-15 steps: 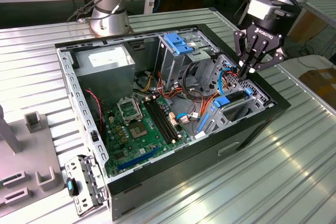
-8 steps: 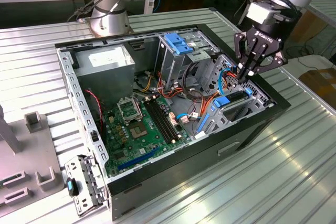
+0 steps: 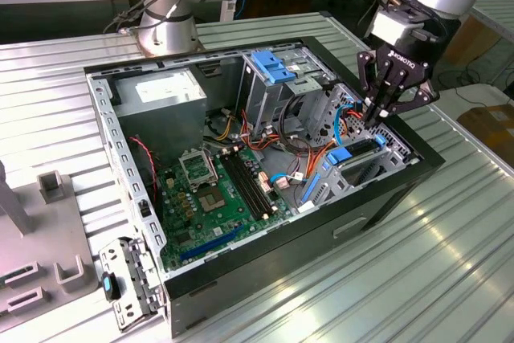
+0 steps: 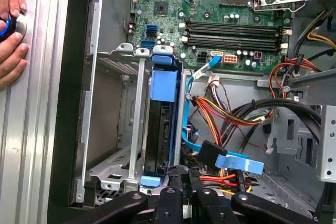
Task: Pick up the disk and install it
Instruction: 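Insert the first disk wire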
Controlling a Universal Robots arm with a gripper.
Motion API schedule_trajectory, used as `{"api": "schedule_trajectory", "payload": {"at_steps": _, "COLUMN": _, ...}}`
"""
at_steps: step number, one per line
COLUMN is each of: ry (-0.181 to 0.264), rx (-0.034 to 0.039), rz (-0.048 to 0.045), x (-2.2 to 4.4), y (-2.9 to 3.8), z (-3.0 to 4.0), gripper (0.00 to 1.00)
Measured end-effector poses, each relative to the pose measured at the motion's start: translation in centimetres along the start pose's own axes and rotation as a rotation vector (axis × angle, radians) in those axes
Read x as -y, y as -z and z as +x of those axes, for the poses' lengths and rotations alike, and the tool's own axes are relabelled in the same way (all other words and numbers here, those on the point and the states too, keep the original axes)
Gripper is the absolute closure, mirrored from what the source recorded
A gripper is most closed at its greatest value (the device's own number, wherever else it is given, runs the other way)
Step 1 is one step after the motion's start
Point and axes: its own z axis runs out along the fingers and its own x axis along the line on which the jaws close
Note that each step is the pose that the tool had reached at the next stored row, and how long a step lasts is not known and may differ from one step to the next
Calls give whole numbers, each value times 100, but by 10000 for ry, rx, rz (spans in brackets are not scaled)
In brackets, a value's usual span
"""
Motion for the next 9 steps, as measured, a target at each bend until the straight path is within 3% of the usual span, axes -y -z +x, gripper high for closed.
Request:
{"api": "schedule_trajectory", "payload": {"at_steps": 3, "ry": -8, "rx": 1, "rz": 13, "x": -13, "y": -7, "z": 30, "gripper": 83}}
{"api": "schedule_trajectory", "payload": {"at_steps": 5, "ry": -239, "rx": 13, "rz": -8, "x": -52, "y": -13, "z": 38, "gripper": 83}}
{"api": "schedule_trajectory", "payload": {"at_steps": 6, "ry": -612, "rx": 29, "rz": -42, "x": -66, "y": -16, "z": 36, "gripper": 83}}
{"api": "schedule_trajectory", "payload": {"at_steps": 7, "ry": -706, "rx": 161, "rz": -45, "x": -70, "y": -19, "z": 53, "gripper": 83}}
{"api": "schedule_trajectory", "payload": {"at_steps": 8, "ry": -698, "rx": 366, "rz": -36, "x": -85, "y": -18, "z": 87, "gripper": 83}}
{"api": "schedule_trajectory", "payload": {"at_steps": 9, "ry": -690, "rx": 525, "rz": -28, "x": -95, "y": -17, "z": 136, "gripper": 83}}
